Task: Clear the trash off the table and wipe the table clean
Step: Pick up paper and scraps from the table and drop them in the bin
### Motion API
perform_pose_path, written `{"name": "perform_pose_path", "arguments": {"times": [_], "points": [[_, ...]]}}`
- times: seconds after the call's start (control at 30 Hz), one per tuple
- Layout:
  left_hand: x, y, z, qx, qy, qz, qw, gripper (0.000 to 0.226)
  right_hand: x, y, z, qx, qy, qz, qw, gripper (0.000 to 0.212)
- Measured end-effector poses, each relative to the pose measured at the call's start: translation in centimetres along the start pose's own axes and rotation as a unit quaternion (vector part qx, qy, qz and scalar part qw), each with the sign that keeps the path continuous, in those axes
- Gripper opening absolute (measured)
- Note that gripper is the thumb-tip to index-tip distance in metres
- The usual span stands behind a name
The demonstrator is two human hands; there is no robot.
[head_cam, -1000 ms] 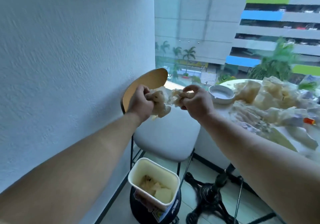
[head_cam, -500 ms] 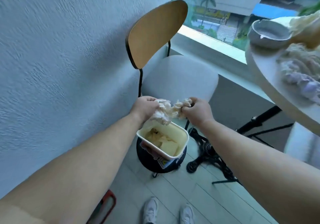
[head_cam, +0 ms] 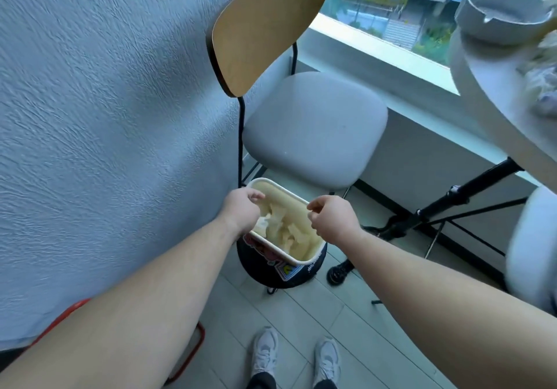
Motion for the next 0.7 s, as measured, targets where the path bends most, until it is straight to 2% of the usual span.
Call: {"name": "perform_pose_path", "arguments": {"times": [0.13,0.33,0.53,0.63,0.7], "points": [[-1.3,0.4,0.4,0.002,-0.024,0.014,1.000,0.031,-0.7,0.8,-0.1,-0.009,-0.004,0.002,1.000,0.019],[-2.7,-1.9,-0.4,0.047,-0.030,0.054,0.997,0.017,-1.7,2.2,-0.5,-0.022,-0.022,0.003,1.000,0.022],[-5.1,-7.4,-2.8,0.089,-0.035,0.110,0.989,0.021,-5.6,5.7,-2.3,-0.048,-0.066,0.019,0.996,0.018],[-6.8,-11.6,-4.2,0.143,-0.060,0.118,0.981,0.017,-9.0,8.1,-3.7,-0.069,-0.107,0.026,0.992,0.019],[-7.7,-14.7,-5.4,0.178,-0.077,0.106,0.975,0.029,-11.5,9.7,-5.1,-0.089,-0.144,0.037,0.985,0.022]]}}
Point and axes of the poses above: each hand's wrist, its own z-axis towards the middle knuckle, its own x-axis out of the palm, y = z × x, the point moved 4 cm from there along z, towards the middle knuckle, and after that the axes turned 12 degrees about y, right-handed, at the moved point
